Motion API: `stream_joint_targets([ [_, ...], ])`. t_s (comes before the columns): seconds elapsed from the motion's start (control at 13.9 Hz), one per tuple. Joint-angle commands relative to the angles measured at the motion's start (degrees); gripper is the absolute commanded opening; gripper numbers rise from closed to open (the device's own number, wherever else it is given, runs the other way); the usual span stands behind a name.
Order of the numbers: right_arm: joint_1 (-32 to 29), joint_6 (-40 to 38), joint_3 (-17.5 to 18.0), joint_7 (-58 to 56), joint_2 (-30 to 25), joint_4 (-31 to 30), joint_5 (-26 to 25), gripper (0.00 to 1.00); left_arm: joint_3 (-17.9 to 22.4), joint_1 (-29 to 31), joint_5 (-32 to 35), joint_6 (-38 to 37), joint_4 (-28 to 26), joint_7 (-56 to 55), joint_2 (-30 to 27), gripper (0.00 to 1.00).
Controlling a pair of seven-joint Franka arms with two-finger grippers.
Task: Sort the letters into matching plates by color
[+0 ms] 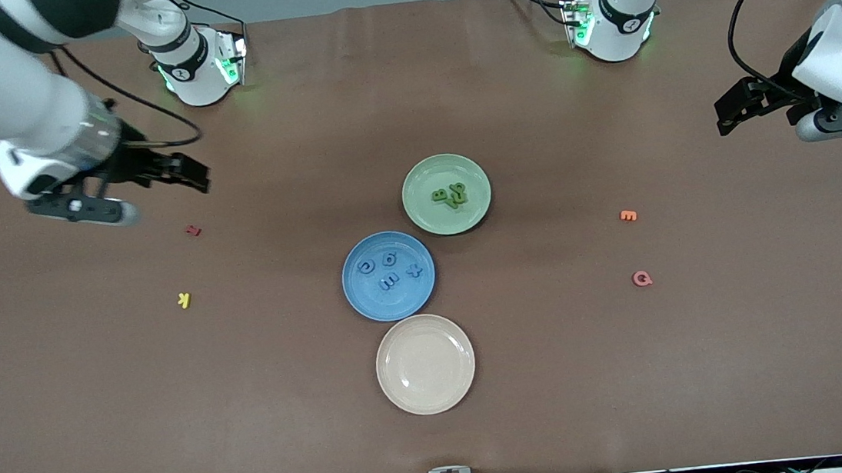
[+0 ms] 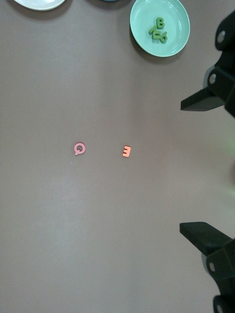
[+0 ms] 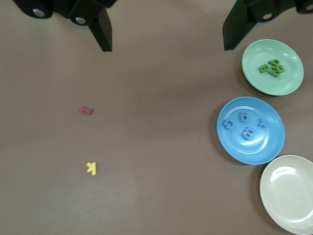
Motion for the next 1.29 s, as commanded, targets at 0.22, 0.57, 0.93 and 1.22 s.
stream_joint_targets([
  [0.22,-15.67,-0.14,1.16,-20.99,-3.17,-0.37,-4.51,1.00,-0.33,0.37,1.14,-1.26,-1.21,3.69,-2.83,1.00],
  [0.57,-16.03,-0.05,1.33,-21.00,-2.73,4.38,-6.27,1.00,0.11,1.34,1.05,-1.70,-0.95,4.31,-2.75,1.00],
  [0.93,-16.03,2.14,1.33,-21.00,-2.47,5.18,-6.01,1.00,0.20,1.61,0.44,-1.52,-0.16,4.05,-2.22,1.00],
  [1.22,-16.20,3.99,1.33,-20.91,-0.27,7.19,-5.49,1.00,0.11,1.69,0.35,-2.31,-0.07,4.57,-2.22,1.00],
])
